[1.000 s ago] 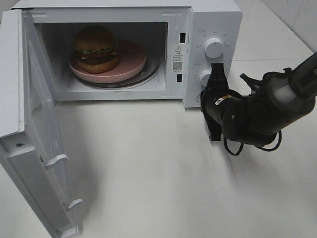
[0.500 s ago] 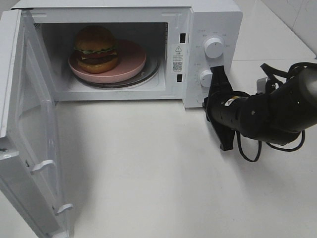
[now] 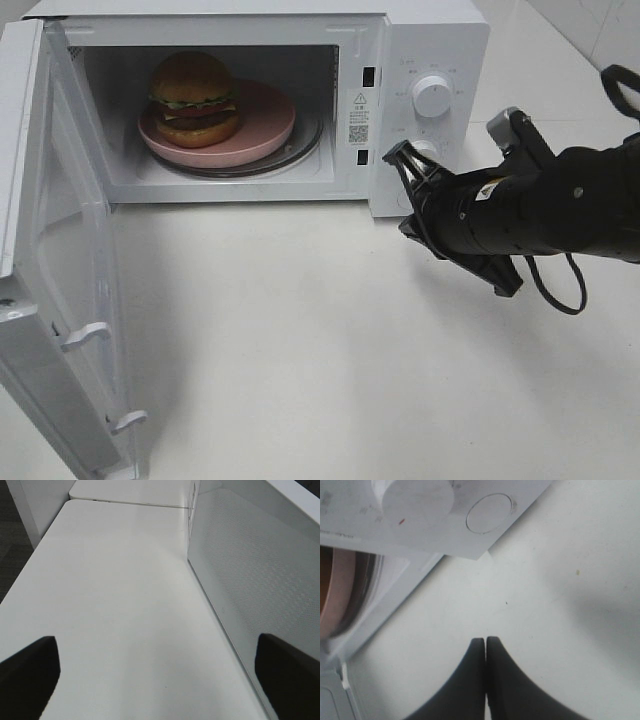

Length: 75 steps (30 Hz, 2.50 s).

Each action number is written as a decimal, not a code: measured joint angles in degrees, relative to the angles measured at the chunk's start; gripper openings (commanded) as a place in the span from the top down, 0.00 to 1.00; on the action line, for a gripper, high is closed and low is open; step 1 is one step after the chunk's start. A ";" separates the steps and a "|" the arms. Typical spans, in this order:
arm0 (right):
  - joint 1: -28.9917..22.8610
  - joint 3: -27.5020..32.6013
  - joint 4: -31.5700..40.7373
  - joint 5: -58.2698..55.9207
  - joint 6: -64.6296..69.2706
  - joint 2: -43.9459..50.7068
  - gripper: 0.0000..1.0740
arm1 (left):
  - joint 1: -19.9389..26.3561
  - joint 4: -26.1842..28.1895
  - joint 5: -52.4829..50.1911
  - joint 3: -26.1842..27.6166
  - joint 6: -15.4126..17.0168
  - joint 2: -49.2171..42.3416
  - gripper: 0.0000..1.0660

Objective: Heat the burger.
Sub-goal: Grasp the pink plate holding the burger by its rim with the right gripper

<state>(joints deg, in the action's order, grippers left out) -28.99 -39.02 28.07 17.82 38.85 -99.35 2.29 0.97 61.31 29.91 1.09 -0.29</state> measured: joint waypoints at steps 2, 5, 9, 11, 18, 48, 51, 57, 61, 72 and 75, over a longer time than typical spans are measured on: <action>0.00 0.06 -0.17 -3.09 -4.98 1.49 0.97 | 0.00 0.00 0.00 0.00 0.00 0.00 0.08; 0.00 0.06 -0.40 -7.96 -12.32 3.44 0.97 | 0.00 0.00 0.00 0.00 0.00 0.00 0.08; 0.00 -0.69 -0.92 -15.58 -21.20 5.27 0.97 | 0.00 0.00 0.00 0.00 0.00 0.00 0.08; 0.00 -1.15 -1.32 -17.82 -23.38 5.56 0.97 | 0.00 0.00 0.00 0.00 0.00 0.00 0.08; 0.00 -6.93 -8.82 -35.64 -34.38 7.05 0.96 | 0.00 0.00 0.00 0.00 0.00 0.00 0.08; 0.00 -23.89 -24.69 -70.47 -111.67 7.39 0.91 | 0.00 0.00 0.00 0.00 0.00 0.00 0.08; 0.00 -23.89 -24.69 -69.21 -116.88 7.39 0.91 | 0.00 0.00 0.00 0.00 0.00 0.00 0.08; -0.06 -24.01 -25.50 -63.83 -121.07 7.39 0.85 | 0.00 0.00 0.00 0.00 0.00 0.00 0.08; -0.74 -24.01 -26.30 -62.22 -120.84 7.39 0.78 | 0.00 0.00 0.00 0.00 0.00 0.00 0.08; -5.56 -24.01 -33.35 -50.71 -109.26 7.39 0.16 | 0.00 0.00 0.00 0.00 0.00 0.00 0.08; -6.76 -24.01 -35.52 -49.73 -106.63 7.28 0.09 | 0.00 0.00 0.00 0.00 0.00 0.00 0.08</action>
<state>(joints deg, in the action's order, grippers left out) -35.75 -63.03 -7.45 -31.91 -67.78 -92.07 2.29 0.97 61.31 29.91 1.09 -0.29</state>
